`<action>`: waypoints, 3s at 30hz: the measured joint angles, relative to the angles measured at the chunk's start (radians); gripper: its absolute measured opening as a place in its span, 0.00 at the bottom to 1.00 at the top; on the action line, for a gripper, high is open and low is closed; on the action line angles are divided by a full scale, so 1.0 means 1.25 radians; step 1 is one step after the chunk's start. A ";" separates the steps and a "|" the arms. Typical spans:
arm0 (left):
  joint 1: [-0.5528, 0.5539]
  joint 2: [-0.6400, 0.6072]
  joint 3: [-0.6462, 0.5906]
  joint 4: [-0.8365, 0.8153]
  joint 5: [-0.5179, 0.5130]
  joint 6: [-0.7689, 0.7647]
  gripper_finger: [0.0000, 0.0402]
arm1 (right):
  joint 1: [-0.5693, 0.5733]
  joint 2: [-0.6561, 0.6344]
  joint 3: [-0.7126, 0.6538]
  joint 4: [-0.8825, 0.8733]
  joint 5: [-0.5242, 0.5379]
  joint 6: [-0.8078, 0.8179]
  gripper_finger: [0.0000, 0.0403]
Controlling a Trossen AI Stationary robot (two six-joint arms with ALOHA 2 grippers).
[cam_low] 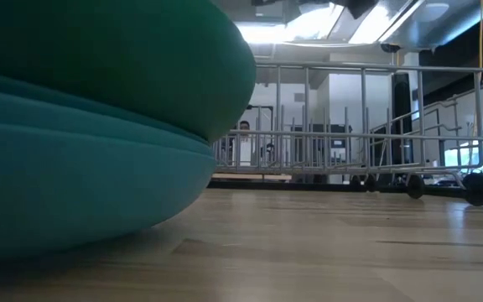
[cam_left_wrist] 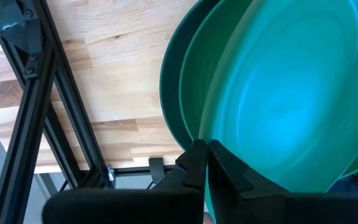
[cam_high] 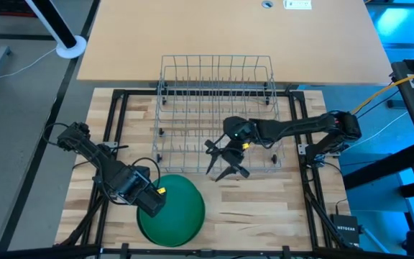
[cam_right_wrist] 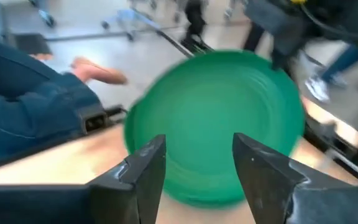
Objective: Sort dishes
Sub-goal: Put the top green plate into the dish rack
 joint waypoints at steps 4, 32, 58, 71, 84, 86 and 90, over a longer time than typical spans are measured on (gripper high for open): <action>0.000 0.000 0.000 -0.001 -0.001 0.002 0.00 | 0.044 -0.002 0.000 0.006 0.170 0.061 0.44; 0.005 0.000 0.000 0.012 -0.038 0.028 0.00 | 0.130 0.282 0.214 0.159 0.419 -0.079 0.41; 0.005 0.000 0.000 0.028 -0.042 0.041 0.00 | 0.104 0.438 0.365 0.107 0.511 -0.065 0.41; 0.005 0.000 0.000 0.031 -0.042 0.046 0.00 | 0.103 0.438 0.365 0.084 0.447 -0.063 0.38; 0.005 0.001 0.000 0.040 -0.040 0.046 0.00 | 0.101 0.434 0.366 0.093 0.454 -0.047 0.03; 0.005 0.001 0.000 0.039 -0.041 0.046 0.00 | 0.101 0.434 0.366 0.092 0.458 -0.047 0.04; 0.005 0.001 0.000 0.053 -0.040 0.046 0.00 | 0.102 0.434 0.366 0.093 0.451 -0.039 0.04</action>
